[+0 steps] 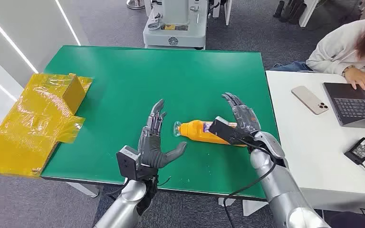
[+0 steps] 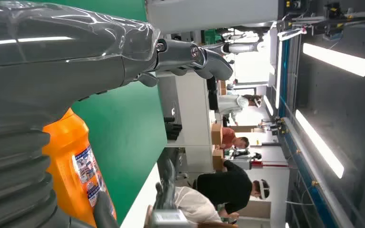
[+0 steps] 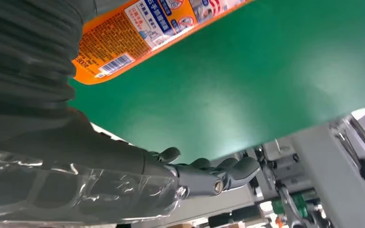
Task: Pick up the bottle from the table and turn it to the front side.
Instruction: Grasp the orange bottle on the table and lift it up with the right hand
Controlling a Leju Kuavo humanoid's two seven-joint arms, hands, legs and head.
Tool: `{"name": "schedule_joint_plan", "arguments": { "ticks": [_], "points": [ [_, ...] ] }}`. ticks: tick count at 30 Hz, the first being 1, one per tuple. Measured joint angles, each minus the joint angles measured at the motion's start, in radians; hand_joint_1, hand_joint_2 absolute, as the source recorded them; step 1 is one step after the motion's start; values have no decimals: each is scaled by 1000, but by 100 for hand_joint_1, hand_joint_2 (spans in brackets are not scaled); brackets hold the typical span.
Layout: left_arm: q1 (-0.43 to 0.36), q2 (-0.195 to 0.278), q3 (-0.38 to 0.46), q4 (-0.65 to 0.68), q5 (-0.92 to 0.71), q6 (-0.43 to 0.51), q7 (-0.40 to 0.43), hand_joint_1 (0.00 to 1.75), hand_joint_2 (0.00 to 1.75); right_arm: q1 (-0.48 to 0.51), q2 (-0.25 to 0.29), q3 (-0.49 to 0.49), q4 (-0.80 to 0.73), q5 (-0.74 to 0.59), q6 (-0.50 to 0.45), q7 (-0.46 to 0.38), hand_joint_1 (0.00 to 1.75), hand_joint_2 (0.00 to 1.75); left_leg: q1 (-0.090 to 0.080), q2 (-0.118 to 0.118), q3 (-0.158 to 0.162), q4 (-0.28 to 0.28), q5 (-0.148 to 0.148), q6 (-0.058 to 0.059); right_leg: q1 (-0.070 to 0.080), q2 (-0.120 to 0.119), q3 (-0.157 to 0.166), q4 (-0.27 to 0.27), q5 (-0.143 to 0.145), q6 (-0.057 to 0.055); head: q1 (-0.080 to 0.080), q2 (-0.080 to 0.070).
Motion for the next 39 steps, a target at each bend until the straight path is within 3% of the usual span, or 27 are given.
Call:
{"name": "schedule_joint_plan", "arguments": {
  "ticks": [16, 24, 28, 31, 39],
  "points": [
    [-26, 1, -3, 36, 30, -15, 36, 0, 175, -119, -64, 191, 183, 84, 202, 147, 0, 175, 0, 0, -1, 1, 0, 0, 0, 0, 0, 0, 0, 0, 0, 0],
    [-19, 2, -3, 54, 56, -11, 34, 0, 175, -131, -112, 251, 209, 85, 214, 170, 2, 175, 0, 0, -1, 1, 0, 0, 0, 0, 0, 0, 0, 0, 0, 0],
    [-12, 4, -2, 68, 60, -8, 23, 0, 175, -118, -124, 274, 218, 89, 196, 168, 149, 175, 0, 0, -1, 1, 0, 0, 0, 0, 0, 0, 0, 0, 0, 0],
    [-11, 5, -2, 76, 61, -9, 20, 0, 175, -113, -130, 286, 220, 82, 190, 154, 170, 175, 0, 0, 0, 1, 0, 0, 0, 0, 0, 0, 0, 0, 0, 0],
    [-13, 11, 2, 87, 68, -15, 29, 0, 175, -92, -154, 303, 214, 52, 178, 140, 153, 175, 0, 0, 1, 1, 0, 0, 0, 0, 1, 0, 0, 0, 0, 0]
  ]
}}
